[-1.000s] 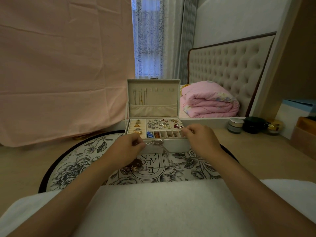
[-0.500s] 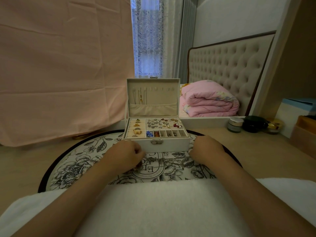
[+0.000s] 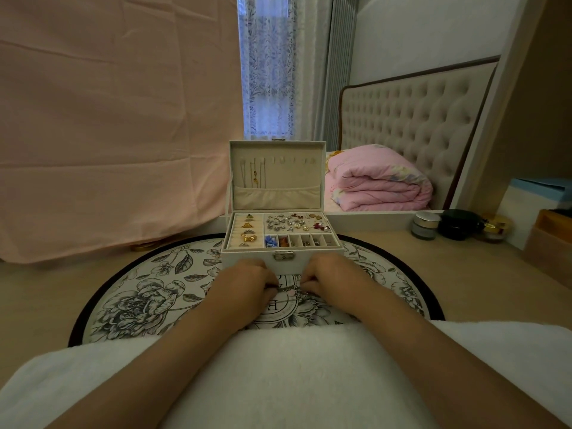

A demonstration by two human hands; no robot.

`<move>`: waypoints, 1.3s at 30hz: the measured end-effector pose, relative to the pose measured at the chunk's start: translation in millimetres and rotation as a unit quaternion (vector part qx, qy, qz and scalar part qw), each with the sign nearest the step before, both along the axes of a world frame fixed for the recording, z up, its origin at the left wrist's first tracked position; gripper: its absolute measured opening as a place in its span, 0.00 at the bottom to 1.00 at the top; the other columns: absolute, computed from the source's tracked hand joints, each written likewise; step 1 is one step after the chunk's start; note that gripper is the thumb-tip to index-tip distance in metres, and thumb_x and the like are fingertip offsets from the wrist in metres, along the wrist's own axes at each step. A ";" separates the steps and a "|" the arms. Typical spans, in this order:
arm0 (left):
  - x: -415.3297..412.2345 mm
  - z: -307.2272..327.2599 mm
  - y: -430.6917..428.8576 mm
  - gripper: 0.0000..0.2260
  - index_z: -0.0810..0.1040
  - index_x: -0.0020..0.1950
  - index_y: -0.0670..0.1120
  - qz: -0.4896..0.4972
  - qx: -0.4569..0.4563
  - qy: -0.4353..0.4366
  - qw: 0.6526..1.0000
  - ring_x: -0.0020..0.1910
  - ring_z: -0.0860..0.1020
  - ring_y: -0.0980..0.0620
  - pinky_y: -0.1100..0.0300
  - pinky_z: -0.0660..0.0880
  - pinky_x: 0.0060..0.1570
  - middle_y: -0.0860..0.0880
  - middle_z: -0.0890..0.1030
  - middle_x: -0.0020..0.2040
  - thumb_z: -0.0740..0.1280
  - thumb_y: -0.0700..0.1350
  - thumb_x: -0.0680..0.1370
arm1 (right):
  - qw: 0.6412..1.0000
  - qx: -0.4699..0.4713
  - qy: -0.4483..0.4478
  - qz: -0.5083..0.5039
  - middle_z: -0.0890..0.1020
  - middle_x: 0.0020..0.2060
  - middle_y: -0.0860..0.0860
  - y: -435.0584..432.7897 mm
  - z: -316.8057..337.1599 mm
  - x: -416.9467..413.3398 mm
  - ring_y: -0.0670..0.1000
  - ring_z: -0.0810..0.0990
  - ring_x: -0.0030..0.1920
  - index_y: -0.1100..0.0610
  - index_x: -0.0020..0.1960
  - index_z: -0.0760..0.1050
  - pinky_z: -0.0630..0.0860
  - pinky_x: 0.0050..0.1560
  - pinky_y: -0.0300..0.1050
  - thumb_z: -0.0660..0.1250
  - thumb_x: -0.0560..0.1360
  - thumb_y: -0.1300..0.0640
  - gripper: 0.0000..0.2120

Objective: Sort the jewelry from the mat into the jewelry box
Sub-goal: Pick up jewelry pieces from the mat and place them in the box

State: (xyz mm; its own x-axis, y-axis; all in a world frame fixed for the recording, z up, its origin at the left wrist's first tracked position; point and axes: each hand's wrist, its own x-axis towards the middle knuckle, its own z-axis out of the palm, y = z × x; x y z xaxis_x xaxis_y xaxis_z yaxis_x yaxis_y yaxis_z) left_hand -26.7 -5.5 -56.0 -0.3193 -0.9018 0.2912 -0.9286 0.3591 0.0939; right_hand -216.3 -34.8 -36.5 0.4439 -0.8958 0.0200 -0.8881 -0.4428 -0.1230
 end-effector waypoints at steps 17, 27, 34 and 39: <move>7.6 20.2 1.0 0.06 0.73 0.55 0.58 0.010 0.055 0.380 0.924 0.36 0.74 0.54 0.55 0.73 0.41 0.55 0.76 0.43 0.65 0.48 0.81 | 0.906 -0.003 -0.420 -0.057 0.70 0.32 0.47 7.2 14.6 -18.3 0.47 0.67 0.33 0.54 0.42 0.71 0.65 0.37 0.45 0.56 0.84 0.50 0.15; 29.4 27.8 -5.3 0.10 0.78 0.42 0.55 0.059 0.045 0.187 0.980 0.41 0.77 0.56 0.55 0.76 0.42 0.54 0.80 0.43 0.61 0.51 0.82 | 0.937 -0.131 -0.260 -0.192 0.75 0.31 0.51 -11.3 11.9 -49.1 0.53 0.72 0.33 0.56 0.34 0.69 0.65 0.33 0.45 0.57 0.81 0.51 0.18; 26.6 25.2 -3.9 0.14 0.74 0.36 0.51 0.089 0.044 0.000 0.995 0.36 0.74 0.55 0.60 0.70 0.33 0.52 0.76 0.38 0.64 0.56 0.79 | 0.974 -0.068 -0.044 -0.213 0.75 0.34 0.49 -13.0 13.9 -56.6 0.51 0.75 0.37 0.54 0.37 0.75 0.67 0.34 0.41 0.62 0.78 0.50 0.14; 22.1 22.6 -0.5 0.04 0.72 0.42 0.54 0.085 0.034 -0.055 0.994 0.45 0.74 0.53 0.61 0.70 0.39 0.53 0.78 0.48 0.65 0.49 0.76 | 0.980 -0.073 0.105 -0.149 0.79 0.43 0.48 -4.2 15.1 -40.7 0.51 0.76 0.41 0.53 0.51 0.80 0.75 0.40 0.44 0.67 0.76 0.52 0.07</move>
